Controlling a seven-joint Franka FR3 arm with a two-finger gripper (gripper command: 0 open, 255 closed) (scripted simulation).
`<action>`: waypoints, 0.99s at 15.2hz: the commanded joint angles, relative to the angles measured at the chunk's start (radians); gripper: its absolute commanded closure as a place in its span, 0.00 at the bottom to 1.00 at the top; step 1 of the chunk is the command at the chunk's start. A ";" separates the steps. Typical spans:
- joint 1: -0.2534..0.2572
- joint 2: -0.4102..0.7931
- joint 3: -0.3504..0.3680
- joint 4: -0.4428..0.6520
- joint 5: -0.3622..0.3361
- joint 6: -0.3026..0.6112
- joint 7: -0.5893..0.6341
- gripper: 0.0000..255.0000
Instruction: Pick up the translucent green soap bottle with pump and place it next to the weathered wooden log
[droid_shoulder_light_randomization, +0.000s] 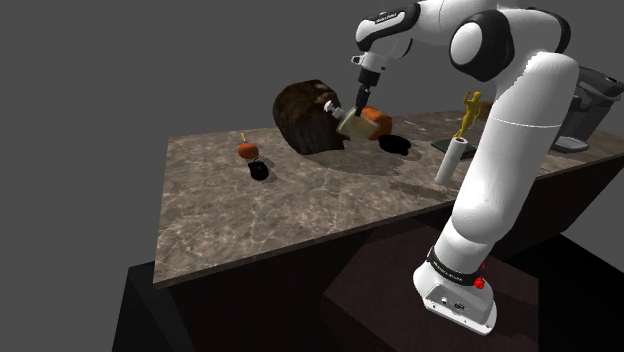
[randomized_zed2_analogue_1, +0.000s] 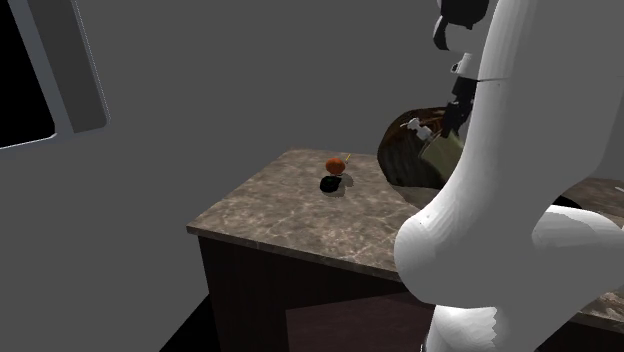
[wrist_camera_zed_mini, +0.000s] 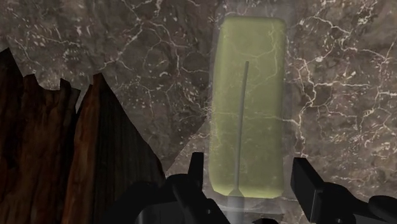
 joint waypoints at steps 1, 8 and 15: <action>0.001 0.003 0.001 -0.024 0.004 0.027 -0.005 1.00; 0.000 0.026 0.005 -0.092 0.024 0.112 -0.031 1.00; -0.003 0.060 0.010 -0.149 0.054 0.193 -0.062 1.00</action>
